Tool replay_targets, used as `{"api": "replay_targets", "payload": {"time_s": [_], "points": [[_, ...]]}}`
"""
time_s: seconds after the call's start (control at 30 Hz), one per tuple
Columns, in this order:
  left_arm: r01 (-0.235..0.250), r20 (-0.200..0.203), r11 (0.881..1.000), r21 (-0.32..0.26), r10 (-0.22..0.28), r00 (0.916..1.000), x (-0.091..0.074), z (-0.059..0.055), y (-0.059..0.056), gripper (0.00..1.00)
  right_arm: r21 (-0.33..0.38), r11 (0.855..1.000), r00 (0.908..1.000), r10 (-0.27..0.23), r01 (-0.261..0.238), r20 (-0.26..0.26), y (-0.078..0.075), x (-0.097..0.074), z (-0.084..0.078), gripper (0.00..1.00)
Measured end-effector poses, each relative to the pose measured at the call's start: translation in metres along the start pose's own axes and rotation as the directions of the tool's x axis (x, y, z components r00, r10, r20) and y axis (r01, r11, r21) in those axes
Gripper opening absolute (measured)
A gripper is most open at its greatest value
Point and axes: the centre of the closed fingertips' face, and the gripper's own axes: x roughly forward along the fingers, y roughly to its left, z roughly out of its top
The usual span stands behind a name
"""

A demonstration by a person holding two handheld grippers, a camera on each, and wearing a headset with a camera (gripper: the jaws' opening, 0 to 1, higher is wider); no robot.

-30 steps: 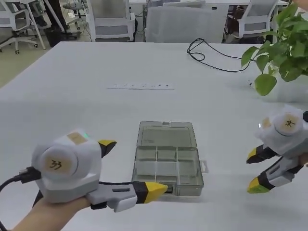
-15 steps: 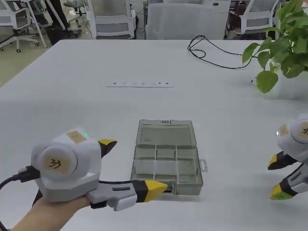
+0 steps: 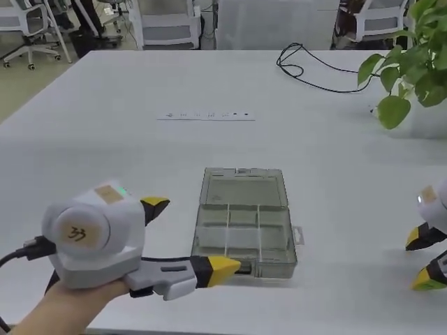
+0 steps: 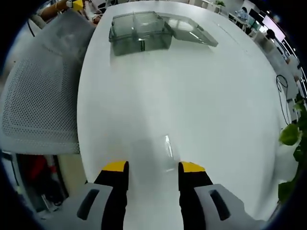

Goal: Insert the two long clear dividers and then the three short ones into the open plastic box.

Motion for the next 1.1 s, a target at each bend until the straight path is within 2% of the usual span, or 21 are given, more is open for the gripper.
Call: {"api": "replay_targets", "payload": {"time_s": [0.1, 0.2, 0.57, 0.77, 0.93, 1.1], "points": [[0.0, -0.004, 1.0, -0.002, 0.0, 1.0, 0.0, -0.001, 0.001, 0.9, -0.016, 1.0, 1.0, 0.003, -0.003, -0.001, -0.002, 0.0, 0.0, 0.4], [0.0, -0.009, 1.0, 0.001, 0.0, 1.0, 0.0, -0.001, 0.0, 0.89, -0.008, 1.0, 0.9996, 0.027, -0.027, -0.002, 0.0, 0.001, 0.0, 0.37], [-0.002, -0.005, 1.0, 0.007, 0.002, 1.0, -0.002, 0.002, 0.002, 0.87, -0.013, 1.0, 0.9997, 0.022, -0.022, 0.01, -0.003, 0.001, -0.001, 0.33], [-0.003, -0.008, 1.0, 0.006, 0.003, 1.0, -0.003, 0.002, 0.001, 0.86, 0.007, 1.0, 0.9998, -0.004, 0.004, 0.021, -0.004, 0.0, -0.001, 0.32], [0.008, -0.005, 1.0, 0.001, -0.008, 1.0, -0.004, 0.002, -0.002, 0.85, 0.015, 0.999, 0.9979, -0.052, 0.051, 0.039, -0.005, -0.001, 0.003, 0.32], [0.02, -0.01, 1.0, -0.013, -0.02, 0.9997, -0.006, 0.001, -0.004, 0.79, 0.009, 0.995, 0.9899, -0.102, 0.101, 0.098, -0.007, -0.006, 0.02, 0.32]]}}
